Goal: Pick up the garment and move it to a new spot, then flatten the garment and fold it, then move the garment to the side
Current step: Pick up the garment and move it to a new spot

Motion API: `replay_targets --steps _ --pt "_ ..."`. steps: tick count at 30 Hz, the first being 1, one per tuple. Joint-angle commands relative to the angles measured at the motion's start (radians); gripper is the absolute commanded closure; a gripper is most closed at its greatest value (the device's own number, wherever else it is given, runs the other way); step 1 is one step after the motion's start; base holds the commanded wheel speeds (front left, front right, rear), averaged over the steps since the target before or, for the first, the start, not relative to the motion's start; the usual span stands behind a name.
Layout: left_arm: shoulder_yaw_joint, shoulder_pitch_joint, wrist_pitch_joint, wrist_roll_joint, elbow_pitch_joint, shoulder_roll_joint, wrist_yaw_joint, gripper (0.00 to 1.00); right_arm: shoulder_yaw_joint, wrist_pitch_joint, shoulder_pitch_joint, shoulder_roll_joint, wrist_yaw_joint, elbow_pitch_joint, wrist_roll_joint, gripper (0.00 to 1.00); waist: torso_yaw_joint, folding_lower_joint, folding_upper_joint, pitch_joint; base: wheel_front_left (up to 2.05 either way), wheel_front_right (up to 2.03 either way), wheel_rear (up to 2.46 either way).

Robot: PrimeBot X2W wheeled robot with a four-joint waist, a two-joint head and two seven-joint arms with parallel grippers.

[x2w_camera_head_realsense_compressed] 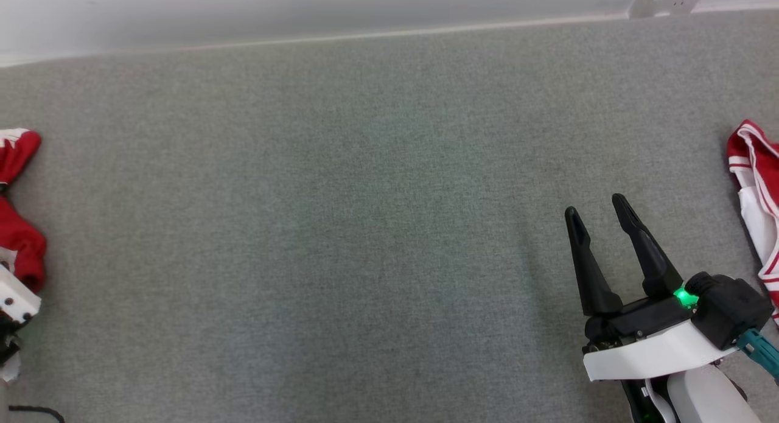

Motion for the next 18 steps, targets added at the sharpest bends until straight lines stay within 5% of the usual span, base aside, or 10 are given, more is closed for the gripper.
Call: replay_targets --steps 1,18 --pt "-0.011 0.024 -0.012 0.005 0.021 -0.012 -0.006 1.00 -0.002 0.001 0.004 0.000 -0.002 0.007 -0.002 0.00 0.007 -0.0002 -0.0001 -0.036 0.00 0.00 0.00" --pt "-0.187 -0.043 -0.123 0.105 -0.114 0.018 -0.101 1.00 -0.022 0.001 0.149 0.018 -0.002 0.043 0.004 0.00 0.045 -0.0002 -0.0001 -0.349 0.00 0.00 0.00"
